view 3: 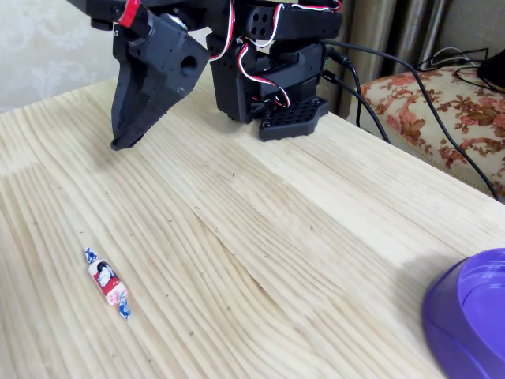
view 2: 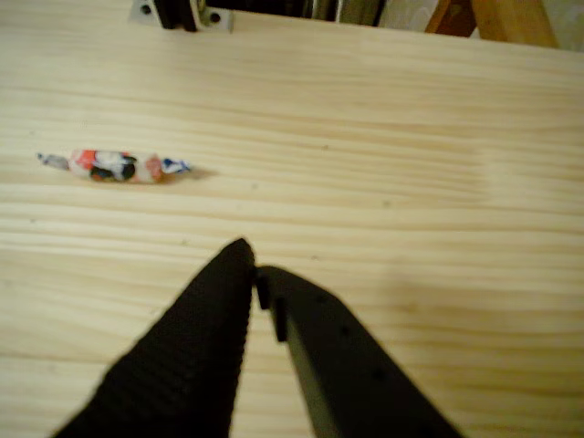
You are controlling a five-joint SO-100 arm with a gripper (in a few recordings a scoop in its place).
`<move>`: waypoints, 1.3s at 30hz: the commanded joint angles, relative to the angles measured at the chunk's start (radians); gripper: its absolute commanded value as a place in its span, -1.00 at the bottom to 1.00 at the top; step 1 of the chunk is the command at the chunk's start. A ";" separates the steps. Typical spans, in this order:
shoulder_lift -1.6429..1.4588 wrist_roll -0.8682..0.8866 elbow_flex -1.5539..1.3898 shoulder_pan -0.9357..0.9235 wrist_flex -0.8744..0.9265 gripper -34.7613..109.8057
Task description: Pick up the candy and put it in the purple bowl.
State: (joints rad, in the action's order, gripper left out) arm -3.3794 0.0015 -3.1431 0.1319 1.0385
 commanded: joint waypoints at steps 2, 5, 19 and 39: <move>-0.074 -0.005 0.014 0.014 -0.008 -0.52; -0.074 -0.005 0.014 0.014 -0.008 -0.52; -0.074 -0.005 0.014 0.014 -0.008 -0.52; -0.074 -0.009 0.014 0.025 -0.008 -0.52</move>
State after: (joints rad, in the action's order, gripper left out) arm -3.3794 0.0015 -3.1431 0.1381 1.0385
